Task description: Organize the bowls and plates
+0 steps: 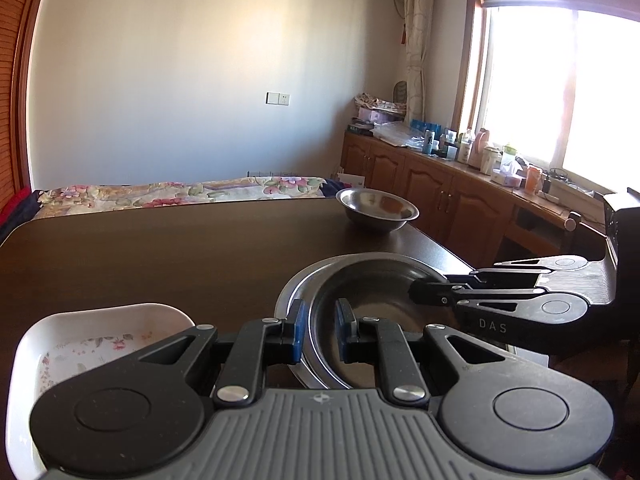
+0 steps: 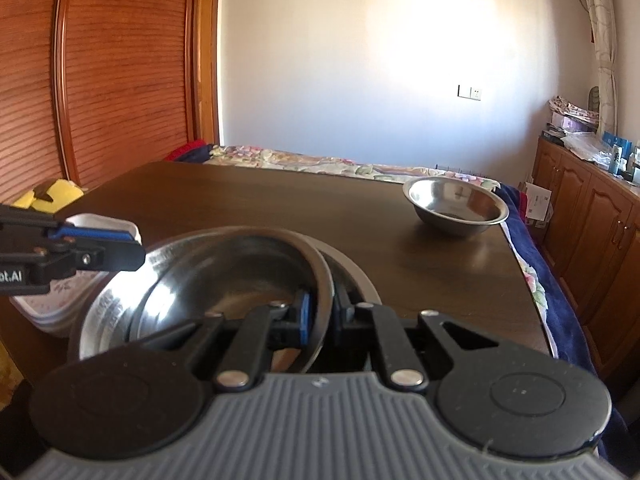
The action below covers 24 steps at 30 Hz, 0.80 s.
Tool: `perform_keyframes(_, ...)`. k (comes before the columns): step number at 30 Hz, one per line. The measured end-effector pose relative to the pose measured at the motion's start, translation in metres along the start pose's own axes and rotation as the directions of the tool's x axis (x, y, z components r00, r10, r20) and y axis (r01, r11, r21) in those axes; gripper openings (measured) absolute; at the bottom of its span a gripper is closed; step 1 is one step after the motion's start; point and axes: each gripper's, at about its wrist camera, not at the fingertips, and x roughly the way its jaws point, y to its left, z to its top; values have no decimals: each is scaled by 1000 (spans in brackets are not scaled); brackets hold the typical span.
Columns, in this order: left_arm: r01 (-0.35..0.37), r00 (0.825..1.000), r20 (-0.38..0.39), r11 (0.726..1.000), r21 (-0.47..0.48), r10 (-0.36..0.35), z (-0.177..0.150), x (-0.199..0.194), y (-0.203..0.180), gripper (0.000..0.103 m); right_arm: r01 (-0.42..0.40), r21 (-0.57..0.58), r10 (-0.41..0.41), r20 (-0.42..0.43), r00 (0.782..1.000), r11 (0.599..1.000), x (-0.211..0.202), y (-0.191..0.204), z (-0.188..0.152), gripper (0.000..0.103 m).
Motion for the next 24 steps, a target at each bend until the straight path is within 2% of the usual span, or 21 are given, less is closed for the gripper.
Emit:
perform_keyframes(14, -7, 1000, 3, 1000, 14, 7, 3, 1, -2, 17, 2, 38, -5, 81, 997, 999, -17, -15, 15, 14)
perform_keyframes(21, -15, 1000, 21, 998, 53, 14, 19, 5, -6, 17, 46, 51, -52, 122, 991, 998, -26, -37, 24, 14)
perform_keyframes(24, 5, 1000, 20, 996, 85, -7, 31, 14, -11, 17, 58, 61, -66, 131, 989, 996, -26, -48, 29, 14)
